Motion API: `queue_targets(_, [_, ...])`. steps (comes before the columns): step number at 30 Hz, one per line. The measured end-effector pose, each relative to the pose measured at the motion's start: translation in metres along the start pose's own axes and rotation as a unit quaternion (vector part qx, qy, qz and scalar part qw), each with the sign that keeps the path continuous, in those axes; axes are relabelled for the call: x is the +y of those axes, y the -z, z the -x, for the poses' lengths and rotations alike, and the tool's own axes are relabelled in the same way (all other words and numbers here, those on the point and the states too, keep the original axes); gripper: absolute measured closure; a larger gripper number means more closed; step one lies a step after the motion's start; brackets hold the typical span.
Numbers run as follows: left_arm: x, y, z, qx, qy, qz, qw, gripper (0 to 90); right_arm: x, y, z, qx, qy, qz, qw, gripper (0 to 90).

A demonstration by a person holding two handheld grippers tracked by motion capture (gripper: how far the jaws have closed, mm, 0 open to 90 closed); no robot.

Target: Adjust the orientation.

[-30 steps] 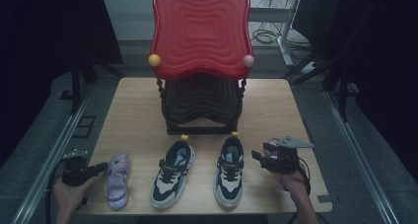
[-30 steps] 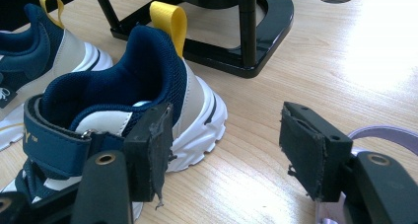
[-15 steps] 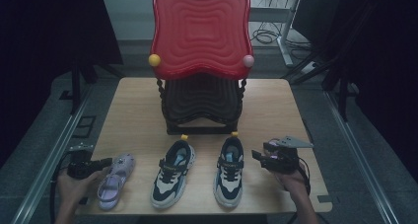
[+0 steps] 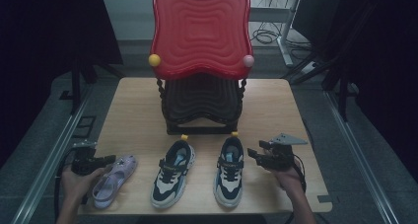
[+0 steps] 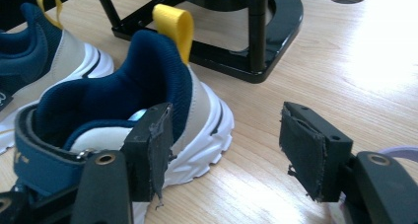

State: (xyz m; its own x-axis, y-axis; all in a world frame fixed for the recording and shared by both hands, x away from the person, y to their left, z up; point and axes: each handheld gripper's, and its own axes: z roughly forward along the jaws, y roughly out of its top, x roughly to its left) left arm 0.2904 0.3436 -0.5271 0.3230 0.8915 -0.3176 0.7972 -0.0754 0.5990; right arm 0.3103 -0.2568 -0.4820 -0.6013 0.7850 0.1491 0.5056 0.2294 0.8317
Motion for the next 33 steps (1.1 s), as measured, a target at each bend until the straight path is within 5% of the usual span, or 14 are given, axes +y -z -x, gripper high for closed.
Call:
queue_targets(10, [0.0,0.027,0.004,0.012,0.01,0.048,0.9987,81.8,-0.003,0.005,0.0,-0.004,-0.003,0.005,1.0,38.0])
queue_targets(17, [0.009,0.065,0.036,0.008,-0.009,0.116,0.9931,57.6,-0.004,0.006,0.001,-0.002,-0.003,0.005,1.0,38.0])
queue_targets(23, [0.013,0.074,0.069,-0.007,-0.039,0.121,0.9919,43.9,-0.002,0.01,0.001,-0.003,-0.003,0.013,0.9999,38.1])
queue_targets(33, [0.019,0.067,0.086,-0.008,-0.049,0.116,0.992,39.8,-0.002,0.013,0.003,-0.004,-0.004,0.016,0.9999,38.1])
